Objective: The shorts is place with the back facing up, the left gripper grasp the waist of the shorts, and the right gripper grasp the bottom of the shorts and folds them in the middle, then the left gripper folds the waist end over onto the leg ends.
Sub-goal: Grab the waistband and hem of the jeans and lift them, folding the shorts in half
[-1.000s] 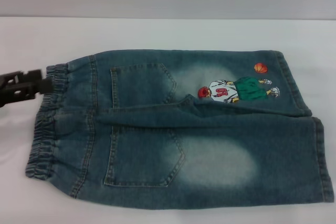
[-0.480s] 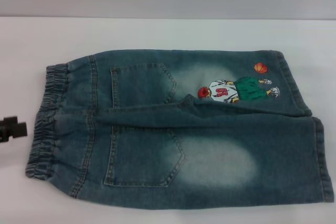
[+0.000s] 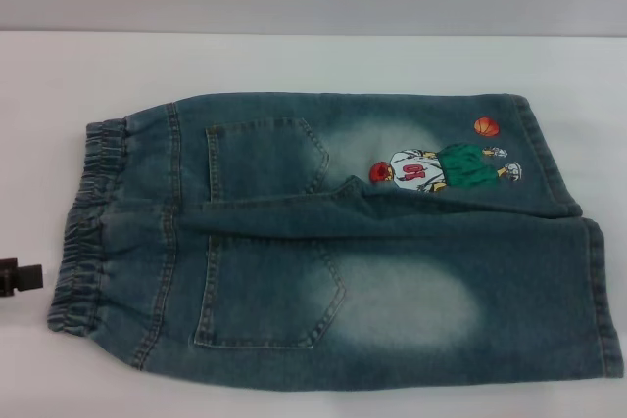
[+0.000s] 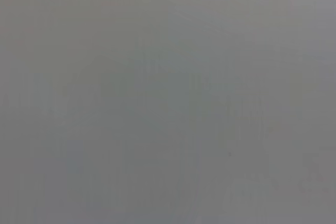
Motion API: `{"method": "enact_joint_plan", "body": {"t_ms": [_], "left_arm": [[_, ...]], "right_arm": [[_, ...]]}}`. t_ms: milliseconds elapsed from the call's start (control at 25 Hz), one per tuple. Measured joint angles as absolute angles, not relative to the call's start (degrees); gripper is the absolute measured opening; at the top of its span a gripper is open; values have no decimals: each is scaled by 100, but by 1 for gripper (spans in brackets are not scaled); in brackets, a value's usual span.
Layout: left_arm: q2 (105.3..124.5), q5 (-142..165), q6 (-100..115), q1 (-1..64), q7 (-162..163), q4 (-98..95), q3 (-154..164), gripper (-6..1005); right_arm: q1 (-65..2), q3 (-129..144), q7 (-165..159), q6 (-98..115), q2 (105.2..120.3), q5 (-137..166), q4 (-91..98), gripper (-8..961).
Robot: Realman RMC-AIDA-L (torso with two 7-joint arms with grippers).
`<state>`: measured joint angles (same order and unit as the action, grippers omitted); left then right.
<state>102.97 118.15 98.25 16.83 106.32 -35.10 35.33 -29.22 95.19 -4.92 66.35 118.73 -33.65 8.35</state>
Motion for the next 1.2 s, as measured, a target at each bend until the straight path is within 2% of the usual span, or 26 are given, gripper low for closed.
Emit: {"method": "enact_joint_plan", "body": {"t_ms": [480,1200], "left_arm": [[10483,12217,9544,1664,10687,-3498,3525,817],[10599,12494,9448,1616,10706,-3498,3537,815]], "right_arm": [[-2933,9519,-492,6635,11874,-3365,841,590],[-2901,9589,-492,6636,11873,-3348,844,591]]}}
